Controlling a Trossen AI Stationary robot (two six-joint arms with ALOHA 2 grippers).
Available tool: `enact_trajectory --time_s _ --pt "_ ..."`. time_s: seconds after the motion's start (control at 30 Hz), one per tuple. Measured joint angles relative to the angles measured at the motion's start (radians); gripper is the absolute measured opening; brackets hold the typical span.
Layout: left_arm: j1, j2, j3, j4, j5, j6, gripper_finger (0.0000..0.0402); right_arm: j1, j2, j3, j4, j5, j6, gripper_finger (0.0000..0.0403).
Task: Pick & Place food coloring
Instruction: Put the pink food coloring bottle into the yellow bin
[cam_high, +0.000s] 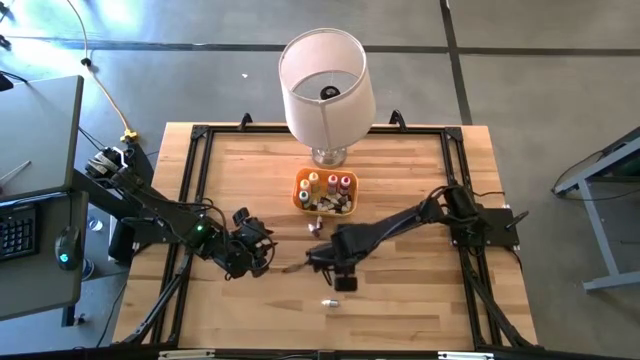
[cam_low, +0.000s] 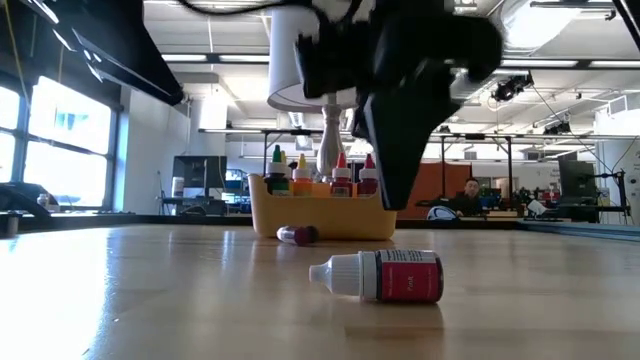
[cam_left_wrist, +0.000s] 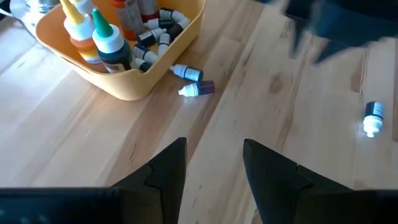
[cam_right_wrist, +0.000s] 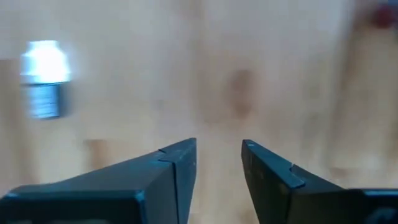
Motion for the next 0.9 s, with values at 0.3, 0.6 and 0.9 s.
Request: enact_trajectory --time_s 0.3,0.6,0.9 --pt "0.000 0.000 0.000 0.009 -0.004 -0.026 0.0156 0.169 0.000 -0.010 0.230 0.033 -0.045 0.0124" --pt "0.000 0.000 0.000 0.023 -0.004 -0.018 0.0156 0.238 0.028 -0.024 0.362 0.114 -0.019 0.0124" --pt "0.000 0.000 0.000 0.024 -0.006 0.028 0.0156 0.220 0.069 -0.024 0.365 0.121 0.009 0.0124"
